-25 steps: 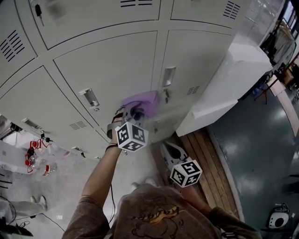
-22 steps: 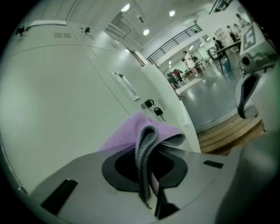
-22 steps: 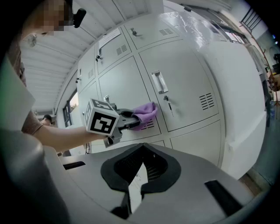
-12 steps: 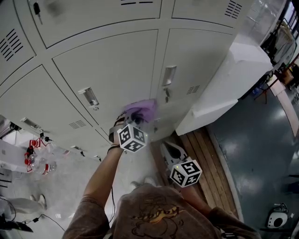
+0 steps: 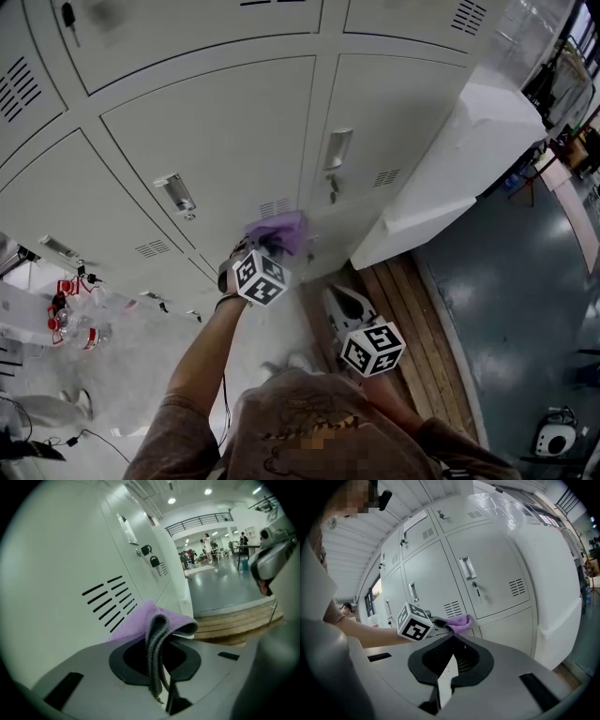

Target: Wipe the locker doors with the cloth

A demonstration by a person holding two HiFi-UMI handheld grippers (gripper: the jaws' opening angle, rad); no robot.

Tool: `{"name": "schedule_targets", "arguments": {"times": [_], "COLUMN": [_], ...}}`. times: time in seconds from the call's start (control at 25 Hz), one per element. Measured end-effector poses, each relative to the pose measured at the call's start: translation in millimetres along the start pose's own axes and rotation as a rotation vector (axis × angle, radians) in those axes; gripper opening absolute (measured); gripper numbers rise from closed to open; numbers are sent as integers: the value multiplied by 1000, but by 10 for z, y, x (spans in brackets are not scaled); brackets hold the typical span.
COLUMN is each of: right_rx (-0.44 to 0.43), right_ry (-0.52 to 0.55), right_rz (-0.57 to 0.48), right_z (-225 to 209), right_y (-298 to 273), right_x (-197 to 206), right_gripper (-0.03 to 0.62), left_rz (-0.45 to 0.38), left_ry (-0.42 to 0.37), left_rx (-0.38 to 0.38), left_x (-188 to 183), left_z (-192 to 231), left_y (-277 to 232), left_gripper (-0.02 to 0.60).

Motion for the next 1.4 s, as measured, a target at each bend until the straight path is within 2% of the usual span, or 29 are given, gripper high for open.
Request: {"name": "schedule_targets", "arguments": {"times": [0.24, 0.68, 0.84, 1.16, 1.4], "right_rx": [-13, -32, -56, -122, -187], "right_ry": [1, 18, 35, 83, 141], "right_rz": [2, -13, -23, -34, -39], "right_z": [28, 72, 139, 333, 554], "right_y": [-19, 20, 21, -27, -125], "right_x": [8, -46, -99, -219, -274], "right_gripper": [-3, -3, -3, -3, -3], "left_rz": [-23, -221, -292, -370, -405], "left_ry": [46, 203, 283, 431, 557], "left_rx": [37, 34, 29, -44, -112], "left_x": [15, -124, -124, 88, 457], "left_z": [-44, -50, -39, -2, -60], "left_y": [120, 901, 1267, 1915, 2237], "left_gripper": [43, 43, 43, 43, 43]}}
Point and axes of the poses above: the fingertips, and each gripper's own axes: y backward along the fingers, z to its left, x out of its underside, the point moved 8 cm from there along y, backward along the fingers, and after that the axes turned 7 degrees about z, right-handed, at the moved point
